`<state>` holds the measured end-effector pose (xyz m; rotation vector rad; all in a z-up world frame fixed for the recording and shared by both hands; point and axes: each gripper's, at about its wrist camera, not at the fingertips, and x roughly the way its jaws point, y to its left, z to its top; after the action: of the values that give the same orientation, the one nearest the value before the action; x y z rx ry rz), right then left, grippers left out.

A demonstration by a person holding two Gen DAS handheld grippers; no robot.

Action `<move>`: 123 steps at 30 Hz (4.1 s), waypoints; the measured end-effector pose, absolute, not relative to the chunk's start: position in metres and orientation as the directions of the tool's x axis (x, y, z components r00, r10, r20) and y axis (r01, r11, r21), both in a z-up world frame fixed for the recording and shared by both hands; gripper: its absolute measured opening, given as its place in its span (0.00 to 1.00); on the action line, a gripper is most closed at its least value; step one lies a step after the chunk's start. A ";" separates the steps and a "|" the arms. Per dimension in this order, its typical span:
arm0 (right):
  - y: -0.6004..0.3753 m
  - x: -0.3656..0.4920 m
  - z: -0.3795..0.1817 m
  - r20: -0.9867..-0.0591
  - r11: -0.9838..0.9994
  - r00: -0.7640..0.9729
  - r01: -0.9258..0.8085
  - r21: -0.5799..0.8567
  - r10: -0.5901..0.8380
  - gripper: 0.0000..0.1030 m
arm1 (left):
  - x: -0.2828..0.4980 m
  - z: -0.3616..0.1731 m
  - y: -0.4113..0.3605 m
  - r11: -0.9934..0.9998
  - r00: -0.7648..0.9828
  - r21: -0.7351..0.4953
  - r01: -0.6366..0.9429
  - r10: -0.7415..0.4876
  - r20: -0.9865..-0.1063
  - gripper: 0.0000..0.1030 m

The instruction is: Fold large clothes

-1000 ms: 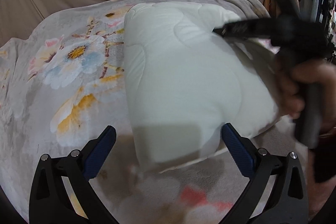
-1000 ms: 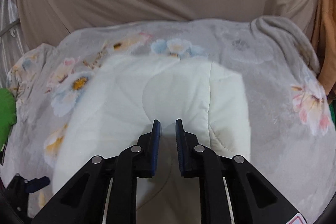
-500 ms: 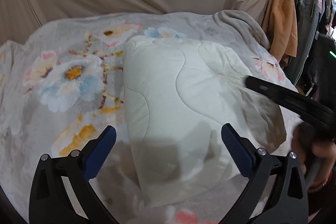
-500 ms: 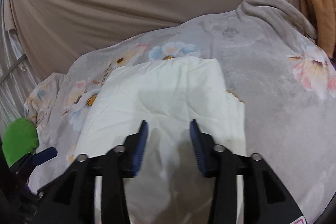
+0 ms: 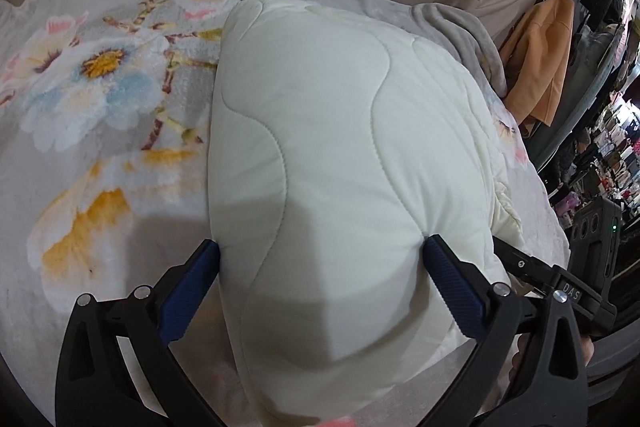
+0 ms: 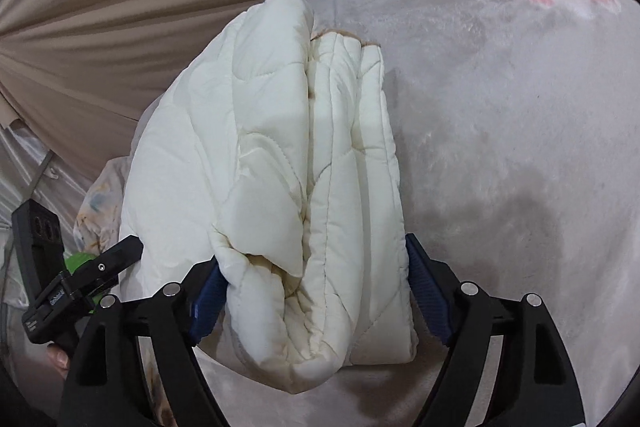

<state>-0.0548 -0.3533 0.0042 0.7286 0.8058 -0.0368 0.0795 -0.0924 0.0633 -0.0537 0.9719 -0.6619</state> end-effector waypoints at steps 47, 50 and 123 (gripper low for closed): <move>-0.173 0.167 0.017 -0.562 0.899 0.772 -0.027 0.437 0.297 0.44 | 0.226 0.075 0.069 0.885 0.690 -0.176 0.430 -0.448 -0.568 0.76; -0.177 0.157 0.019 -0.568 0.890 0.761 -0.026 0.456 0.313 0.51 | 0.213 0.072 0.083 0.873 0.669 -0.194 0.447 -0.470 -0.576 0.79; -0.108 0.047 -0.010 -0.731 0.983 0.672 0.185 0.009 -0.120 0.45 | 0.100 0.027 0.019 0.977 0.717 0.121 0.174 -0.042 -0.696 0.93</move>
<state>0.0473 -0.1077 -0.0102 0.0846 0.8161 -0.1718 0.1004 0.0185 0.0267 0.1829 0.7631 -0.1203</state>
